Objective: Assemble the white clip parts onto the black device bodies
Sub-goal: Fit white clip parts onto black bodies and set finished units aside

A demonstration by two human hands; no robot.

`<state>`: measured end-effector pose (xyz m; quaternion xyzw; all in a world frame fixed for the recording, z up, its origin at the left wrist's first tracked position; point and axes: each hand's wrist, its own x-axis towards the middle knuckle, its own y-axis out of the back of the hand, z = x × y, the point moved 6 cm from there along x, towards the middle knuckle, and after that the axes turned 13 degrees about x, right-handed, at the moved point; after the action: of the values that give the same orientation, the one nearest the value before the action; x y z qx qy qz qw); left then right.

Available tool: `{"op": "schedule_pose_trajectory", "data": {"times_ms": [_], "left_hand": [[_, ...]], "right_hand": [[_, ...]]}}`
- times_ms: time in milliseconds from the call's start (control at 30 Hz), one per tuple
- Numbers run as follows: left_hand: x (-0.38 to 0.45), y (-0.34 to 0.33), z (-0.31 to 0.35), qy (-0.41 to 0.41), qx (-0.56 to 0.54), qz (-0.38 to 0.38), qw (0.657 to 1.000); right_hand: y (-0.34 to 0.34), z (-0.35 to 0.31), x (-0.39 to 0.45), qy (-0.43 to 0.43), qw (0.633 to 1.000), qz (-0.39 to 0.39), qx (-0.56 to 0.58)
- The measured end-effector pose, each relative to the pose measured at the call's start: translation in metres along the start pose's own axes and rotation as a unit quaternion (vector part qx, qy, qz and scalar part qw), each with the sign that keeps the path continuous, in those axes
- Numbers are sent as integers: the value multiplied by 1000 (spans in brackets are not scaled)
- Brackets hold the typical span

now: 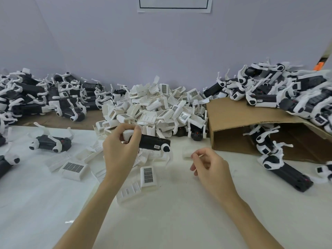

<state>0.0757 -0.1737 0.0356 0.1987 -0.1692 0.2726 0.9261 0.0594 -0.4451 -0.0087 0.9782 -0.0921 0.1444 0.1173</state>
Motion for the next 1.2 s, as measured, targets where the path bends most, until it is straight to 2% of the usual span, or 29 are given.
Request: {"op": "schedule_pose_trajectory", "data": {"times_ms": [100, 233, 300, 333, 433, 567, 633, 733, 867, 1033, 1200], "left_hand": [[2, 3, 0, -6, 4, 0, 1000], [4, 4, -1, 8, -3, 3, 1000], [3, 2, -1, 13, -1, -2, 1000], [3, 1, -1, 11, 2, -7, 1000], [1, -2, 1, 0, 7, -16, 1000], [-3, -6, 4, -8, 1, -33, 999], [-5, -8, 5, -12, -1, -41, 999], [-7, -12, 8, -19, -5, -65, 998], [-14, -20, 12, -38, -9, -109, 993], [-25, -29, 18, -76, 6, -129, 989], [-32, -35, 18, -78, 11, -154, 985]], "right_hand": [[-7, 0, -1, 48, 993, -43, -98], [-25, 12, 3, 56, 943, -147, -293], [-26, 17, 6, 57, 928, -147, -338], [-24, 14, 8, 69, 934, -132, -325], [-12, 4, 9, 109, 963, -78, -233], [-9, 2, 6, 101, 977, -76, -169], [-2, -4, 5, 84, 994, -34, -69], [5, -12, 6, 60, 995, 9, 77], [4, -9, 6, -44, 971, 9, 233], [0, 4, 8, -146, 940, -23, 307], [-3, 12, 11, -241, 837, -16, 492]]}}
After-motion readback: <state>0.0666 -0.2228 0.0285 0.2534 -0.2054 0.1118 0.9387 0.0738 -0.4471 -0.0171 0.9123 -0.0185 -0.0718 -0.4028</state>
